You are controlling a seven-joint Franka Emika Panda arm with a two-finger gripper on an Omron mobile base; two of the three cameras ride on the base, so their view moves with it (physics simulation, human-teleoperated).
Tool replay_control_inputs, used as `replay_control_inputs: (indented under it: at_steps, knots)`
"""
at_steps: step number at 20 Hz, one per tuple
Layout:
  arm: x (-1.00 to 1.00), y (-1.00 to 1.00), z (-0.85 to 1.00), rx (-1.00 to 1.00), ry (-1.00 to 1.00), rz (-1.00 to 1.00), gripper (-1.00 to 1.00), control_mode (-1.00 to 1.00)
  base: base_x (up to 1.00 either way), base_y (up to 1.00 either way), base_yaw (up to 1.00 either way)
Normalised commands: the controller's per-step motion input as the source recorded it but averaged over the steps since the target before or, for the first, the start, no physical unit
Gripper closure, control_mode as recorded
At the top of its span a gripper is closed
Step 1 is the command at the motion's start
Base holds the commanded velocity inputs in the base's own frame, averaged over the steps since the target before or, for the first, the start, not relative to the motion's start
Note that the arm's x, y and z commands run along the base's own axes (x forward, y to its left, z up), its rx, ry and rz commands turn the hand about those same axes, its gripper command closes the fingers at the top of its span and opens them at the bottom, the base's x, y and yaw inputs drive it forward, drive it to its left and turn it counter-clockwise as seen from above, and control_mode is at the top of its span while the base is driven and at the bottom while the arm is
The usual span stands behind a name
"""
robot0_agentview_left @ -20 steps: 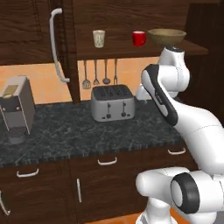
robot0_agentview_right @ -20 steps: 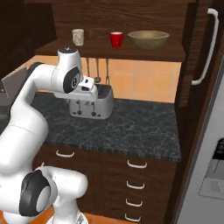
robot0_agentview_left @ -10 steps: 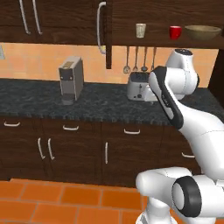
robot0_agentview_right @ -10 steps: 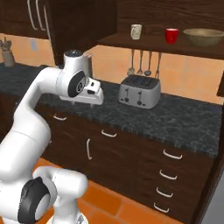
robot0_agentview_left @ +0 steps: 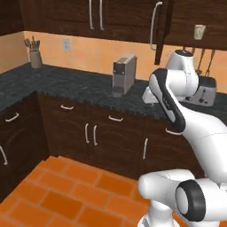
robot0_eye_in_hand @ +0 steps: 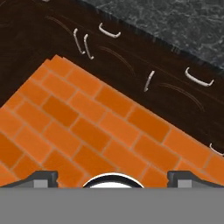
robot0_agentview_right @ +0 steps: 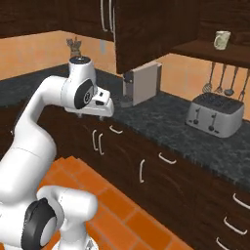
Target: Gather all objects into one cabinet and sort the glasses and bowls to opposite sides.
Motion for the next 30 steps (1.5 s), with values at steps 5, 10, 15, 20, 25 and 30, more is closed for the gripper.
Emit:
replay_control_inputs:
  at_steps: [5,10,15,20,25,30]
  knots:
    - [0.0,0.0,0.0,0.0,0.0,0.0,-1.0,1.0,-0.51,0.0,0.72]
    - [0.0,0.0,0.0,0.0,0.0,0.0,-1.0,1.0,-0.24,0.04,0.81]
    - [0.0,0.0,0.0,0.0,0.0,0.0,-1.0,1.0,-0.12,-0.03,0.87]
    - [0.0,0.0,0.0,0.0,0.0,0.0,-1.0,1.0,-0.02,-0.07,0.79]
    - [0.0,0.0,0.0,0.0,0.0,0.0,-1.0,1.0,0.52,-0.19,0.46]
    - [0.0,0.0,0.0,0.0,0.0,0.0,-1.0,1.0,1.0,-0.18,-0.01]
